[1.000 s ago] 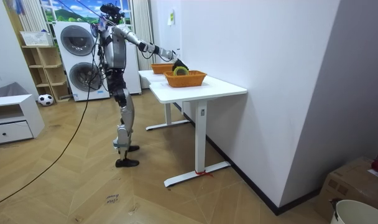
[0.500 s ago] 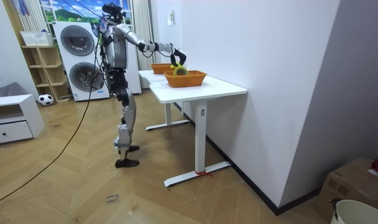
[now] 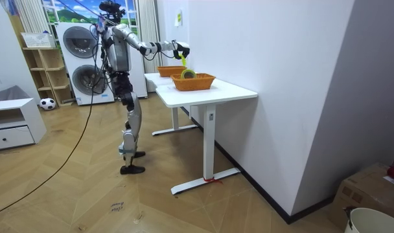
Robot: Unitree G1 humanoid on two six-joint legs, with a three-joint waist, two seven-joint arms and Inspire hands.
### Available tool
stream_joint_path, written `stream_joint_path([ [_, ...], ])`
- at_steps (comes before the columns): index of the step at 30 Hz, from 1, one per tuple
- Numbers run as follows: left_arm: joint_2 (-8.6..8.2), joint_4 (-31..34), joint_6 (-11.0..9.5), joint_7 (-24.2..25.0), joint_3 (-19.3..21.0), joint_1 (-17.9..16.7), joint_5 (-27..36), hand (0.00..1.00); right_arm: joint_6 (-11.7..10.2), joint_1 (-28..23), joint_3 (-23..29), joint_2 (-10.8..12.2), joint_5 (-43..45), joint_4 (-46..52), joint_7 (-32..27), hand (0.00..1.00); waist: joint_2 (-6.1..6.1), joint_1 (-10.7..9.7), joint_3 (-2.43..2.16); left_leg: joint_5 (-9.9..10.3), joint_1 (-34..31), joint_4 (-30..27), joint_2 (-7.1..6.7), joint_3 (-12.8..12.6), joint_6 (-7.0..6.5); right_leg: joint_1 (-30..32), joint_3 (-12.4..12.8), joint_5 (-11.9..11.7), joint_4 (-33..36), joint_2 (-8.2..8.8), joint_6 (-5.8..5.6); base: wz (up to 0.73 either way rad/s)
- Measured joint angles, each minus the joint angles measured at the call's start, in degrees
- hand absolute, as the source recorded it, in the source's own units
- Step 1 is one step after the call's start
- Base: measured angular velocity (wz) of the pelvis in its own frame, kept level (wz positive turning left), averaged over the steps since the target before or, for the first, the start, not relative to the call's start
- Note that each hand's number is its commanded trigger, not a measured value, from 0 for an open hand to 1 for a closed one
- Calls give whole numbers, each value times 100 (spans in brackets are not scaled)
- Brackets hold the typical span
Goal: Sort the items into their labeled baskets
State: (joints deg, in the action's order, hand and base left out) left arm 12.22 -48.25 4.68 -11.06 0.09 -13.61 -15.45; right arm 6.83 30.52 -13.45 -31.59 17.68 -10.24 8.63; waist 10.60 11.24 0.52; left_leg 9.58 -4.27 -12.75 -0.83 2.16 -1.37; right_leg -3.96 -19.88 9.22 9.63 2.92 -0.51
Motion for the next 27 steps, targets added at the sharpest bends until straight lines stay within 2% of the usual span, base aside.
stream_joint_path([
  [9,-44,23,66,-117,-16,-288,-46,0,20,0,172,466,-675,59,-503,100,-6,22,4,-3,109,11,-13,119,-5,-165,-302,4,-4,16,-6,10],
  [12,-49,50,131,-113,-19,-329,-54,0,12,0,172,480,-871,59,-673,100,-18,59,12,-3,168,4,-26,189,-5,-221,-308,5,-3,20,-8,14],
  [15,-50,60,218,-87,-15,-422,-108,0,16,1,173,513,-923,59,-798,100,-30,91,21,-2,197,7,-77,284,-7,-293,-361,38,-8,50,-63,15],
  [20,-68,56,253,-59,42,-470,-271,0,15,2,171,603,-1163,58,-964,100,-96,245,60,3,197,8,-100,352,-15,-355,-413,43,-5,59,-71,9],
  [22,-87,54,264,-22,42,-479,-273,0,14,2,165,699,-1417,38,-1079,100,-141,339,76,3,208,0,-112,379,-17,-409,-554,47,-9,74,-77,16],
  [24,-94,56,291,57,41,-480,-273,0,9,18,98,739,-1523,19,-1163,100,-161,374,76,-5,201,-2,-142,442,-29,-425,-648,70,-6,97,-114,23],
  [27,-151,56,350,84,44,-498,-281,0,8,40,56,812,-1564,-46,-1223,100,-197,541,84,-17,198,-4,-191,498,-49,-459,-718,93,-9,130,-151,12],
])
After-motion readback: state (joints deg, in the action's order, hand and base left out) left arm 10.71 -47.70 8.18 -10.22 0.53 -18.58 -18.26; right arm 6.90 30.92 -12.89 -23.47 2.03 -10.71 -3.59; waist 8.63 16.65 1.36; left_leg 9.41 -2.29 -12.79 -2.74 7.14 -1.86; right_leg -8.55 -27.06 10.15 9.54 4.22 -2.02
